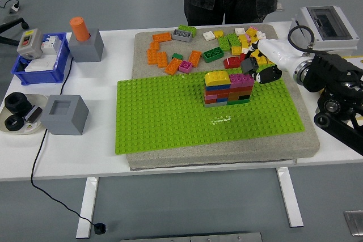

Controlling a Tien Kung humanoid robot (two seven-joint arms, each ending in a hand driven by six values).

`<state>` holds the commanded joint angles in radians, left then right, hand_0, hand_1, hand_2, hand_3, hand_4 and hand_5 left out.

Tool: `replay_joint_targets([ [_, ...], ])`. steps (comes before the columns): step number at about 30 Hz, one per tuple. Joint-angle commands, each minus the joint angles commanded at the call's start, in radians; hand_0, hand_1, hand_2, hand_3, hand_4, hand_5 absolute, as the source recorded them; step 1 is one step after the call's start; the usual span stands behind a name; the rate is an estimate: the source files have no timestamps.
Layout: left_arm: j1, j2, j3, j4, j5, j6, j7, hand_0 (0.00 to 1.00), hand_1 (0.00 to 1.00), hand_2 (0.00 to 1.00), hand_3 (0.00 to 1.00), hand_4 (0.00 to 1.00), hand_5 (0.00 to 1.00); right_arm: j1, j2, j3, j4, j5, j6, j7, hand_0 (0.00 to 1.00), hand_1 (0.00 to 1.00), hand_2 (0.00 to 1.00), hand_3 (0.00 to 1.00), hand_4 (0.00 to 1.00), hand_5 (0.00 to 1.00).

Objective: Pick up the brick,pile it on top of brick,press brick,pick up the brick,pile it on top of brick,press brick

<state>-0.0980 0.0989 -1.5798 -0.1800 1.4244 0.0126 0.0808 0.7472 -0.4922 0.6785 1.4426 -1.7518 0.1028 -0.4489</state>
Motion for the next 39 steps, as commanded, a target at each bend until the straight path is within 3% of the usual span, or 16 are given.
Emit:
replay_joint_targets([
  [12,-0.005,0.002,0.0,0.0,0.002,0.0,0.0,0.629,0.587,0.552,0.589,0.605,0.27,0.037,0.051,-0.04,-0.07,0.023,0.009,0.0,0.694,0.759,0.812,0.532,0.602,0.11],
  [39,-0.01,0.005,0.002,0.0,0.005,0.001,-0.001,0.629,0.587,0.552,0.588,0.605,0.271,0.054,0.087,-0.067,-0.125,0.049,0.004,0.012,0.693,0.762,0.815,0.535,0.606,0.108],
])
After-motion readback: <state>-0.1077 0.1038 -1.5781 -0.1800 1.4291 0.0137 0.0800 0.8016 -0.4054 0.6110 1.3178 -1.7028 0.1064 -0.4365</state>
